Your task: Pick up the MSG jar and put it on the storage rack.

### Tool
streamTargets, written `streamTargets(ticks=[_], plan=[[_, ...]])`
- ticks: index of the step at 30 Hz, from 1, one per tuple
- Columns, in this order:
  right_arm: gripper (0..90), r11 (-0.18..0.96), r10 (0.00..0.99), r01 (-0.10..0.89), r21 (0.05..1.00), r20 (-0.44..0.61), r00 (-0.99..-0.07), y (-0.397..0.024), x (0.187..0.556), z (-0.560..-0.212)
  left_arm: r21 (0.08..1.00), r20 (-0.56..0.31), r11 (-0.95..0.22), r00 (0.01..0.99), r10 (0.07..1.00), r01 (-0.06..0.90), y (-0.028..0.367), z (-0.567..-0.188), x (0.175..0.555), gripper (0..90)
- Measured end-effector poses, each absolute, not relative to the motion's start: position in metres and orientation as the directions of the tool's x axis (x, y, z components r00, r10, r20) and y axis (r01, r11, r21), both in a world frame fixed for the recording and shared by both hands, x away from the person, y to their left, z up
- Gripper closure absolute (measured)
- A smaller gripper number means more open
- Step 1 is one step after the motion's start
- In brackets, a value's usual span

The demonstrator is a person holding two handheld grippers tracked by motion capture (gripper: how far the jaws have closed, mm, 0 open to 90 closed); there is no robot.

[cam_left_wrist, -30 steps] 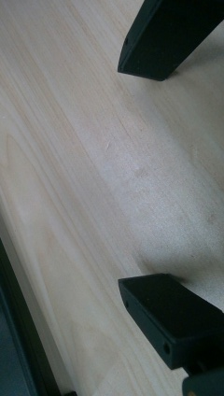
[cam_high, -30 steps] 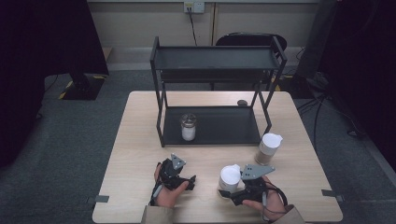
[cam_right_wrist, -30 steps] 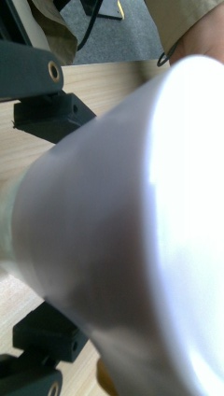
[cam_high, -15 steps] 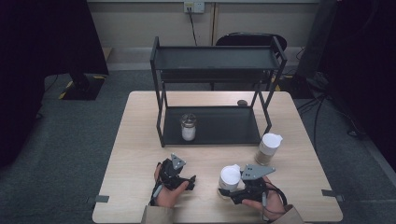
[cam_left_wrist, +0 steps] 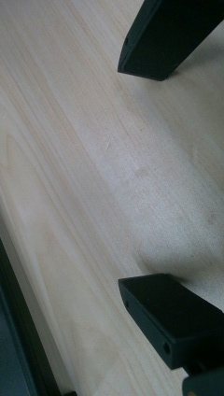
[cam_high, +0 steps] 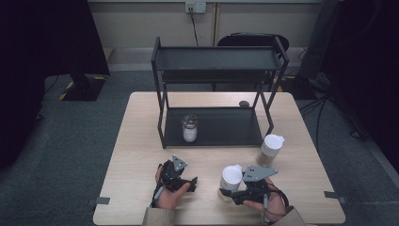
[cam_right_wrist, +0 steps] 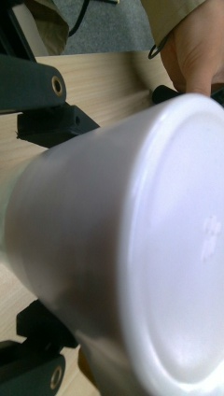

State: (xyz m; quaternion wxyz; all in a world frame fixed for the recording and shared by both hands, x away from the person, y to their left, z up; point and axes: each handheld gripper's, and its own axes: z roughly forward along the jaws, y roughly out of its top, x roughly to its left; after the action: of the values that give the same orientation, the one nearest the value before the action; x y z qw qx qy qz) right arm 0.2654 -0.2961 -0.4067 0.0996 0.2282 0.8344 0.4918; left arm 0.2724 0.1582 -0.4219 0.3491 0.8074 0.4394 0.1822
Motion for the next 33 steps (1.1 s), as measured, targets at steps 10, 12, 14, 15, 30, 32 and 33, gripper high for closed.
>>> streamTargets(ticks=[10, 12, 14, 15, 30, 32, 33], plan=[[30.4, 0.432, 0.479, 0.264, 0.862, 0.028, -0.877, -0.290, 0.267, -0.395, 0.724, -0.013, -0.369, 0.547, 0.837, 0.582, 0.158, -0.422, 0.272, 0.0], [30.4, 0.431, 0.482, 0.261, 0.864, 0.025, -0.876, -0.289, 0.268, -0.393, 0.724, -0.012, -0.370, 0.547, 0.837, 0.582, 0.158, -0.422, 0.272, 0.0], [30.4, 0.433, 0.483, 0.258, 0.863, 0.019, -0.875, -0.287, 0.269, -0.391, 0.724, -0.013, -0.369, 0.547, 0.837, 0.583, 0.158, -0.422, 0.272, 0.0], [30.4, 0.433, 0.486, 0.260, 0.863, 0.019, -0.874, -0.287, 0.269, -0.390, 0.724, -0.013, -0.370, 0.547, 0.837, 0.582, 0.158, -0.422, 0.272, 0.0], [30.4, 0.436, 0.522, 0.265, 0.860, -0.002, -0.853, -0.280, 0.277, -0.384, 0.724, -0.013, -0.370, 0.547, 0.837, 0.583, 0.158, -0.422, 0.272, 0.0], [30.4, 0.433, 0.527, 0.269, 0.860, 0.000, -0.850, -0.279, 0.278, -0.384, 0.724, -0.013, -0.369, 0.547, 0.837, 0.583, 0.158, -0.422, 0.272, 0.0], [30.4, 0.438, 0.529, 0.268, 0.858, -0.004, -0.849, -0.278, 0.279, -0.383, 0.724, -0.013, -0.370, 0.547, 0.837, 0.582, 0.158, -0.422, 0.272, 0.0]])
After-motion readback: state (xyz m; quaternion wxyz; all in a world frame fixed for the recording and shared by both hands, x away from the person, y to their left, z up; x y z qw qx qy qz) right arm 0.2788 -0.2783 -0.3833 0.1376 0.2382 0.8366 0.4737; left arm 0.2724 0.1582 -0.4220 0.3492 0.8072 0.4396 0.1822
